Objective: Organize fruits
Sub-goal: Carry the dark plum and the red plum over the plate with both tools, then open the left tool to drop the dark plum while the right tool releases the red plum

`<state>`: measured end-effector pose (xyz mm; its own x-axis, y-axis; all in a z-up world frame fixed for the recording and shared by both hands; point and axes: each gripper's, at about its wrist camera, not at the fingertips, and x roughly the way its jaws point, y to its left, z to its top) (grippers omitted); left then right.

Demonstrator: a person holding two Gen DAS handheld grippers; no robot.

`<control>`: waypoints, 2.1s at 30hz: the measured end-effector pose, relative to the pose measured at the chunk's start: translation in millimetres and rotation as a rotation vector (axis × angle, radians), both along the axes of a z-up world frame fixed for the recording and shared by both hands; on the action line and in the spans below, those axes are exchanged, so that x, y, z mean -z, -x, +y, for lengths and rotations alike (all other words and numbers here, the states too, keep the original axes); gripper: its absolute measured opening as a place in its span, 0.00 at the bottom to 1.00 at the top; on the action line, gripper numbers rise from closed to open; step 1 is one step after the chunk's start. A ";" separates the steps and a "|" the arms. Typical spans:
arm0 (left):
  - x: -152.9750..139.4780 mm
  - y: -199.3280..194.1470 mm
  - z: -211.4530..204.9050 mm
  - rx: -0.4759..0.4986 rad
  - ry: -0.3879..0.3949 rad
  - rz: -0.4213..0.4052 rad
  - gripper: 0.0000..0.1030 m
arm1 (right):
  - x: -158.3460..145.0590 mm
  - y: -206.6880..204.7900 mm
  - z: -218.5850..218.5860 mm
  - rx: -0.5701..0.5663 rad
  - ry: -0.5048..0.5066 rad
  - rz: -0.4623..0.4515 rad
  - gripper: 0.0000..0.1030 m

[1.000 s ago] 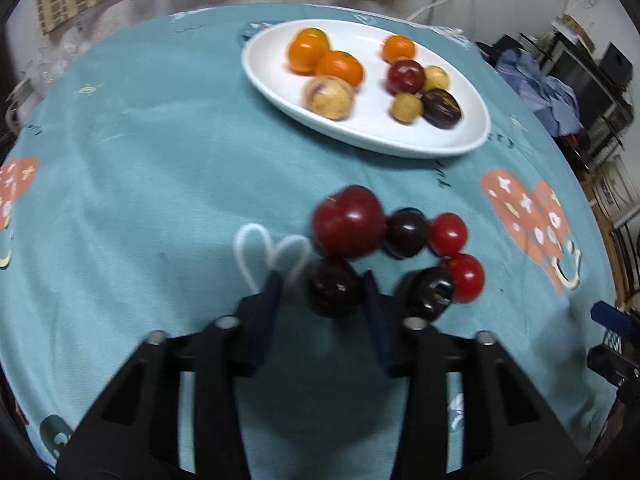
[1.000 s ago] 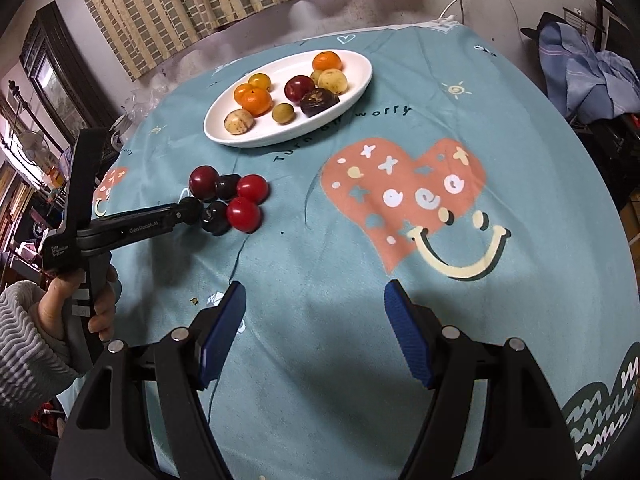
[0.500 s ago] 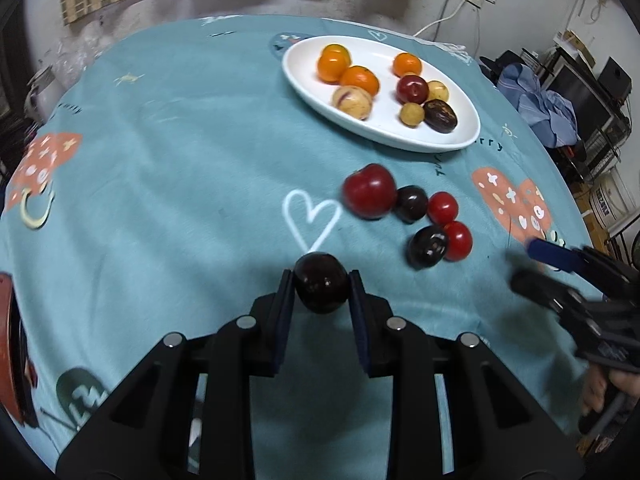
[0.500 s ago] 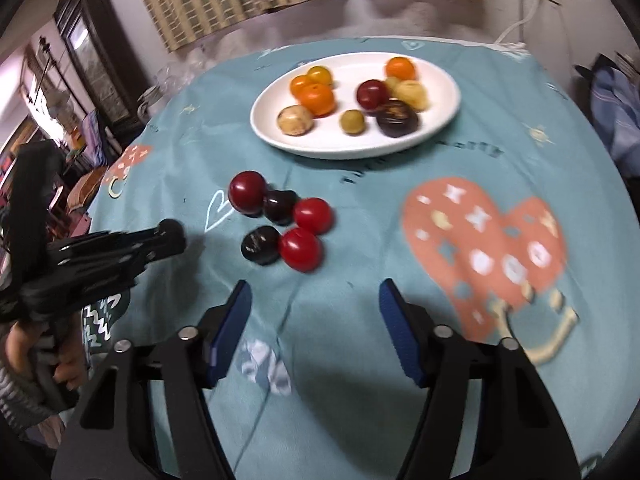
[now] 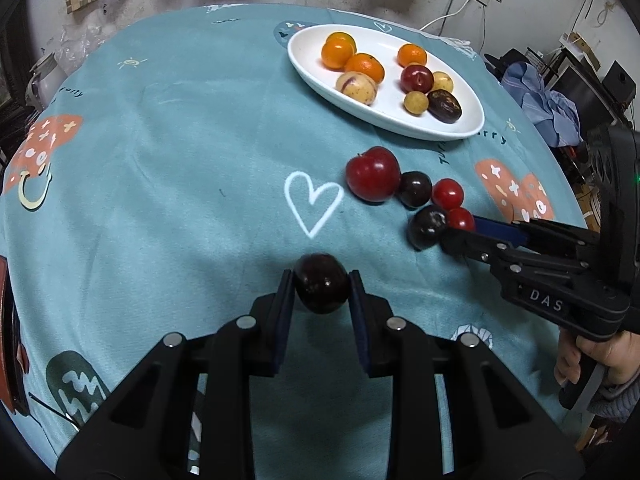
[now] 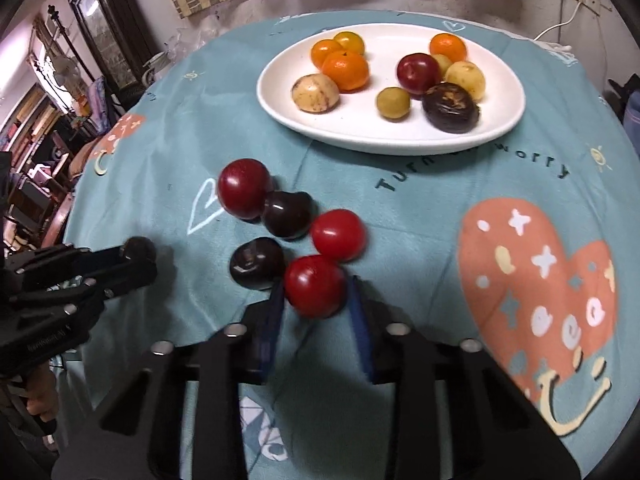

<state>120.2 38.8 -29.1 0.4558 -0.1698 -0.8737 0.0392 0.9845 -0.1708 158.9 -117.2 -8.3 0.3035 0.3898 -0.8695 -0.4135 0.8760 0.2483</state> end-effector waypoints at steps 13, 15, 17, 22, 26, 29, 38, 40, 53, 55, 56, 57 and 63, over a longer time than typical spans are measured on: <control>-15.0 -7.8 -36.4 0.089 0.031 -0.028 0.27 | -21.7 40.7 -45.4 0.094 -0.078 0.022 0.28; -23.8 -17.7 -44.7 0.115 0.017 -0.050 0.27 | -32.9 35.8 -55.3 0.122 -0.085 -0.008 0.28; -34.3 -27.9 -50.2 0.133 0.006 -0.079 0.27 | -49.6 24.5 -63.9 0.148 -0.093 -0.060 0.28; -66.6 -72.8 -53.9 0.132 0.005 -0.157 0.27 | -83.3 -18.9 -79.3 0.186 -0.120 -0.165 0.28; -75.4 -103.9 -58.1 0.129 0.005 -0.185 0.27 | -86.1 -48.0 -74.4 0.185 -0.131 -0.191 0.28; -67.0 -121.4 -65.2 0.140 -0.011 -0.176 0.27 | -77.7 -63.6 -66.7 0.176 -0.123 -0.185 0.28; -18.4 -147.0 -75.6 0.136 -0.030 -0.094 0.27 | -37.8 -90.5 -53.4 0.156 -0.082 -0.131 0.28; -11.6 -149.4 -75.8 0.135 -0.042 -0.087 0.27 | -32.3 -95.0 -51.6 0.156 -0.078 -0.123 0.28; -5.8 -155.0 -76.2 0.115 -0.050 -0.090 0.34 | -24.4 -103.6 -52.4 0.167 -0.074 -0.103 0.29; -8.2 -153.9 -76.8 0.110 -0.059 -0.099 0.41 | -25.4 -103.9 -53.1 0.172 -0.071 -0.102 0.29; -10.1 -153.1 -76.9 0.107 -0.065 -0.105 0.43 | -26.1 -103.8 -53.3 0.173 -0.071 -0.102 0.29; -12.0 -152.7 -76.7 0.108 -0.063 -0.108 0.43 | -27.2 -103.3 -53.4 0.174 -0.073 -0.102 0.29; -27.4 -144.6 -75.1 0.102 -0.080 -0.134 0.48 | -36.8 -99.6 -54.3 0.182 -0.086 -0.107 0.29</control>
<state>264.7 -36.3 -1.6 0.5533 -0.1536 -0.8187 0.1569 0.9845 -0.0787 258.5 -171.4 28.5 0.4644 0.3916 -0.7943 -0.2785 0.9160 0.2887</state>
